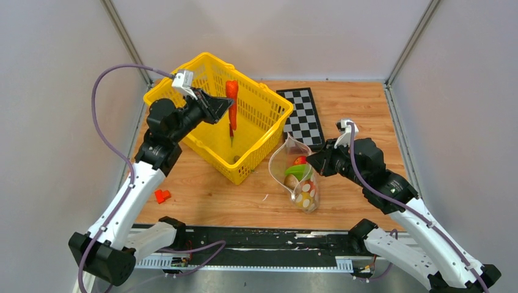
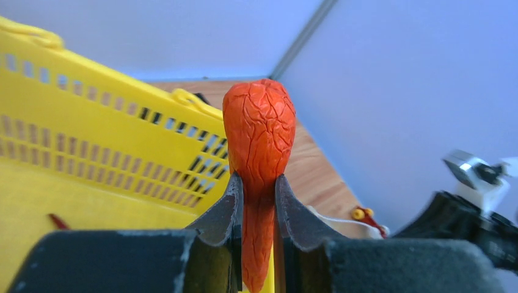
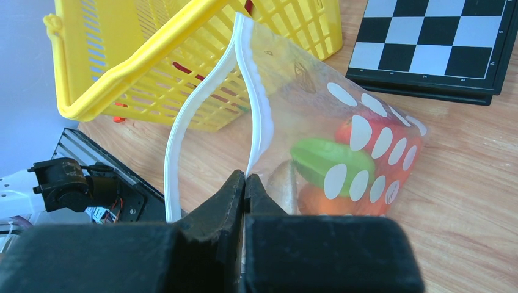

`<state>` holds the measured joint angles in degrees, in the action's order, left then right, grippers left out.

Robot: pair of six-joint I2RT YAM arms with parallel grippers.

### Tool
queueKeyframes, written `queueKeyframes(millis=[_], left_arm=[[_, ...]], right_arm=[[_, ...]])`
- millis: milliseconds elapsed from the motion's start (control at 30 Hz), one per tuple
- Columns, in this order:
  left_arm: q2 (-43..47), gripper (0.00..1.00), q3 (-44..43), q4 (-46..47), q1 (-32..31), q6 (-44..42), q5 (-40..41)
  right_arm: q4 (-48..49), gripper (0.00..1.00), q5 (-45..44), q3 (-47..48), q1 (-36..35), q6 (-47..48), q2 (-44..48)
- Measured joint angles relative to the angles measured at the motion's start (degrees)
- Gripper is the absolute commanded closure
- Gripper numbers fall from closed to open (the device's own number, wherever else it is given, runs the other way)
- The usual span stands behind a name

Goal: Place the food in the zip-top bag and seal the zipper
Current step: Place the fake vegetable in the zipper food storage bag.

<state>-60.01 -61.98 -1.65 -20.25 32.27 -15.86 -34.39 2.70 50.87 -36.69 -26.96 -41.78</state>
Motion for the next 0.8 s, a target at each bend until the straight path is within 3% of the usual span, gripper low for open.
queueKeyframes(millis=[167,433,800], left_arm=[[2.99,0.88,6.19,9.27,-3.34,5.97,-4.70],[4.98,0.86,16.79,23.02,-15.06,14.10,-1.14],[0.68,0.85,17.40,28.79,-27.74,14.64,2.58]], right_arm=[[0.79,1.00,0.02,-0.35,0.00,-0.02,0.04],[0.85,1.00,0.00,-0.37,0.00,-0.02,0.35],[1.29,1.00,0.09,-0.44,0.00,-0.24,0.35]])
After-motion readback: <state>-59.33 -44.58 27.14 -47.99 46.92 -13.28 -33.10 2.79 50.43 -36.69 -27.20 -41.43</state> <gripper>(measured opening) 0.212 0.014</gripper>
